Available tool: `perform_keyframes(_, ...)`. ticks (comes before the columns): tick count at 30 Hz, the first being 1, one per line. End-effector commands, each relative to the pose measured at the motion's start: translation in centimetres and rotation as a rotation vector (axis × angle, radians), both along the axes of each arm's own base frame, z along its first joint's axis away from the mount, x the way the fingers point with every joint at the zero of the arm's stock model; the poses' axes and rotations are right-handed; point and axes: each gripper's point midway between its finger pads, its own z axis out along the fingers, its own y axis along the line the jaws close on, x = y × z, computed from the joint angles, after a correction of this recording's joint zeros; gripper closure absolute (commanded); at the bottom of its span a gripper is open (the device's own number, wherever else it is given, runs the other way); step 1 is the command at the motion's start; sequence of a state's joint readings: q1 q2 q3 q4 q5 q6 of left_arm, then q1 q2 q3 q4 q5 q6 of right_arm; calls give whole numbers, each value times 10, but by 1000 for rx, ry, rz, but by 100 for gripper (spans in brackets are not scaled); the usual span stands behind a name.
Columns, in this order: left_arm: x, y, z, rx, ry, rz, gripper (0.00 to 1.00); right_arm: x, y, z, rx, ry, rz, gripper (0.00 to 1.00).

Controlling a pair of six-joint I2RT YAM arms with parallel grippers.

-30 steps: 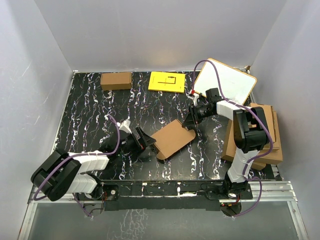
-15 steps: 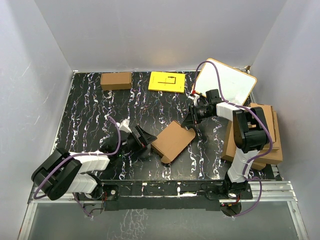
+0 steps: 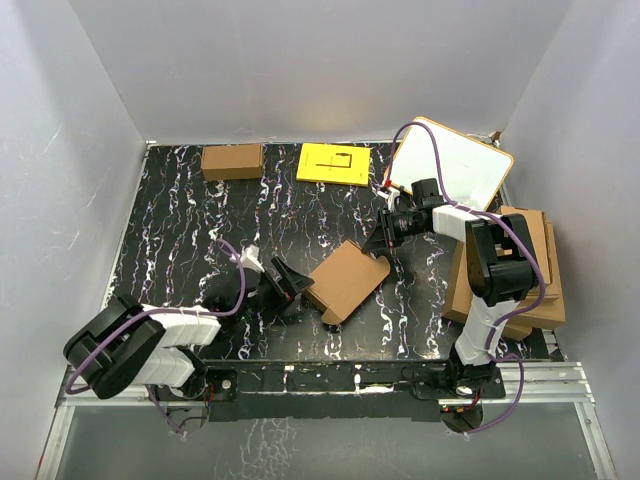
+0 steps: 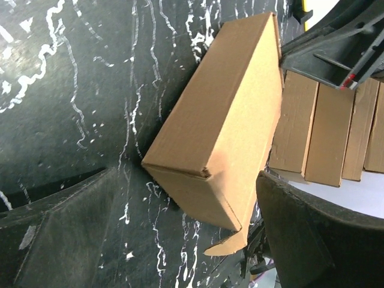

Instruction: Fold the paper box

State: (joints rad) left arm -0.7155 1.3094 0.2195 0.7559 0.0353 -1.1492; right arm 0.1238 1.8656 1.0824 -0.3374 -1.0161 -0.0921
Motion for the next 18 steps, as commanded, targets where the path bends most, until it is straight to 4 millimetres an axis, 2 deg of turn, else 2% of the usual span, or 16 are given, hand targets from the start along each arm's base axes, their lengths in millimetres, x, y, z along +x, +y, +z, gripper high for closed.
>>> perform_keyframes(1,1,3,3,-30,-6,70,3,7,-5,-12,-35,-14,-29,85)
perform_keyframes(5,3,-4,12,-75,-19,89,3,7,-5,-13,-37,-9,-32,85)
perform_keyframes(15,2,-12,16,-158,-22,183,3,7,-6,-17,-42,-1,-34,85)
perform_keyframes(18,1,-12,7,-139,-4,202,3,7,-7,-18,-47,2,-40,85)
